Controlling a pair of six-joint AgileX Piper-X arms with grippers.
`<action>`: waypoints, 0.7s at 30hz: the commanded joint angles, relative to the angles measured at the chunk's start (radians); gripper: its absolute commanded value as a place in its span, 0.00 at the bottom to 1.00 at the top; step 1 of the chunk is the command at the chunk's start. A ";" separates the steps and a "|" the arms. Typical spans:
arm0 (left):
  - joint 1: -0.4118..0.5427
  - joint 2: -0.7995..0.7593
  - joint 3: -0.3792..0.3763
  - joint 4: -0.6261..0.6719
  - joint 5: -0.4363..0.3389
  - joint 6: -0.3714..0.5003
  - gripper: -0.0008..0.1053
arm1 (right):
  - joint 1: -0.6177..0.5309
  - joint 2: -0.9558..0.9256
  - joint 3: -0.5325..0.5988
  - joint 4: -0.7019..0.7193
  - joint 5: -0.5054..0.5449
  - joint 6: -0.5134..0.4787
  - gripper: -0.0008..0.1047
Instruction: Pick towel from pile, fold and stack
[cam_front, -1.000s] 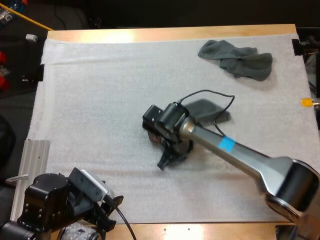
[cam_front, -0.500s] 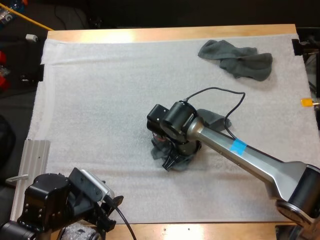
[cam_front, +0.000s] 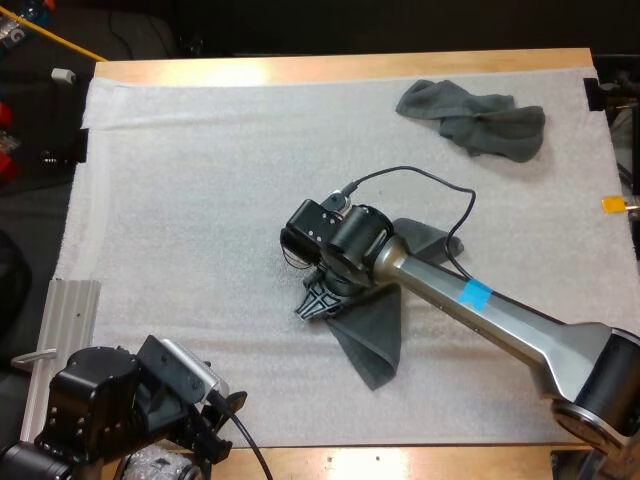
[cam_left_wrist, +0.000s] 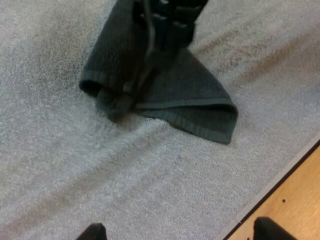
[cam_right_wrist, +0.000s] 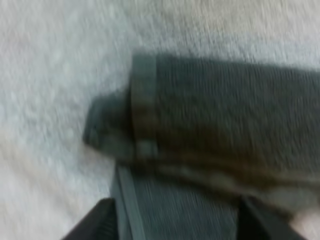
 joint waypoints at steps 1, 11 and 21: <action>-0.005 0.001 -0.003 0.004 0.001 0.001 0.55 | -0.005 -0.004 0.017 -0.055 -0.009 0.014 0.44; -0.005 0.001 -0.003 0.064 0.001 -0.001 0.55 | -0.005 0.113 0.020 -0.096 -0.033 0.018 0.44; -0.005 0.001 -0.003 0.067 0.001 -0.009 0.55 | -0.005 0.190 0.020 -0.108 -0.072 0.035 0.44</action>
